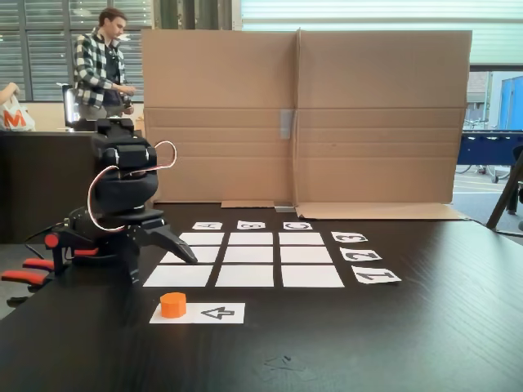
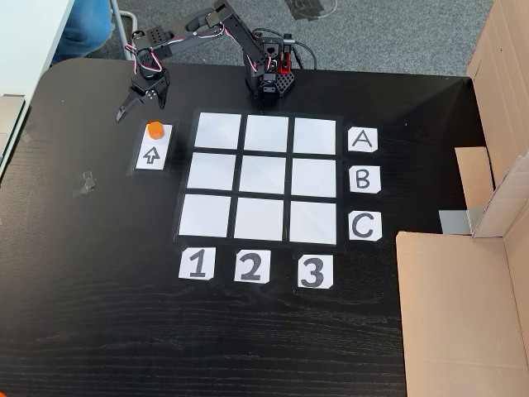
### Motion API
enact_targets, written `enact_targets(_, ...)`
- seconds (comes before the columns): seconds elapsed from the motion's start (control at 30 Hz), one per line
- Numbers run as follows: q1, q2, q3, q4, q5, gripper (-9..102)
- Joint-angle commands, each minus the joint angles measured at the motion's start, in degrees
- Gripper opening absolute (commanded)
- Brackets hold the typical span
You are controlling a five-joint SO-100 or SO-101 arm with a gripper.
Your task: Pick up the round, orange token and place it in the grid on square B3.
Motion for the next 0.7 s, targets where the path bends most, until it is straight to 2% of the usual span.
enact_targets(0.0, -1.58, -0.18, -2.46, -1.05, 0.09, 74)
enact_targets(0.67, -6.42, -4.83, -4.92, -1.67, 0.62, 73)
